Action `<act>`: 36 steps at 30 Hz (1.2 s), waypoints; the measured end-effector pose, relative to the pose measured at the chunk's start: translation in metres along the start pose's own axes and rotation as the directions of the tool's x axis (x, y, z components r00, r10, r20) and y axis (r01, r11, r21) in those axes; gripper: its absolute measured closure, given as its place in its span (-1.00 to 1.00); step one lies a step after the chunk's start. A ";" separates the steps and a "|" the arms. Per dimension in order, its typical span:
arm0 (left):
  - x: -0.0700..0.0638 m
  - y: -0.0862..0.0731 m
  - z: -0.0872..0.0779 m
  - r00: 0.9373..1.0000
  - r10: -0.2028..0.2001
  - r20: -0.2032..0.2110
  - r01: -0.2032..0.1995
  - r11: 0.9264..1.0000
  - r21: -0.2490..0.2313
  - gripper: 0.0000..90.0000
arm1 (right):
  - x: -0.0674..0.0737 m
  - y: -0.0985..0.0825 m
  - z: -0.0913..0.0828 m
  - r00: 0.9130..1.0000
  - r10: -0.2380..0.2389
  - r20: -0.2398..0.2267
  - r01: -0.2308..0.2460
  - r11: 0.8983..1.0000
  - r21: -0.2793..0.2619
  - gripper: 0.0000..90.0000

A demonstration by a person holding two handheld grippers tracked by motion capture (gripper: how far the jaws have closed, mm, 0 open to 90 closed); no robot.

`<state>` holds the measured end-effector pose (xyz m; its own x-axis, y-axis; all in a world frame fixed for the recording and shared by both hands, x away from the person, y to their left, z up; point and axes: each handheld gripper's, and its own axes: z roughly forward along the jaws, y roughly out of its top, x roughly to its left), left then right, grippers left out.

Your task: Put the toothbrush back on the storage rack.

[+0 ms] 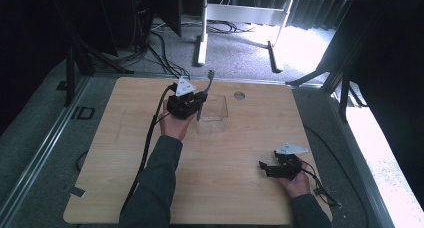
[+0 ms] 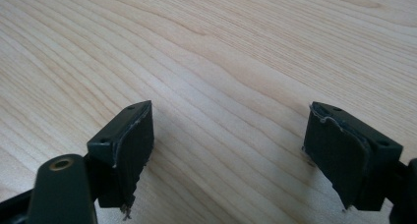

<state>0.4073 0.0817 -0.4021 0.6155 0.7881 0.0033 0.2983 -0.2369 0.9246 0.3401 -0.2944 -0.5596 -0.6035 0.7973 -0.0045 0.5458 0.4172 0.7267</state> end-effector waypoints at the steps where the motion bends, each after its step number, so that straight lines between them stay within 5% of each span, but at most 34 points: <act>1: 0.000 0.001 0.000 1.000 -0.009 -0.001 0.009 1.000 -0.009 0.82 | 0.000 0.000 0.000 1.000 0.000 0.000 0.000 1.000 0.000 -0.58; 17: 0.003 -0.001 0.006 0.999 -0.037 -0.038 0.034 0.995 -0.089 0.82 | 0.000 0.000 0.000 1.000 0.000 -0.001 0.000 1.000 0.000 -0.58; 36: 0.001 -0.011 0.020 0.995 -0.004 -0.098 -0.008 0.993 -0.122 0.82 | 0.000 0.000 0.000 1.000 -0.001 0.000 0.001 1.000 0.000 -0.58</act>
<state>0.4194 0.0739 -0.4196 0.5396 0.8411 0.0367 0.2023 -0.1719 0.9641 0.3402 -0.2944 -0.5596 -0.6040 0.7970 -0.0047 0.5454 0.4177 0.7267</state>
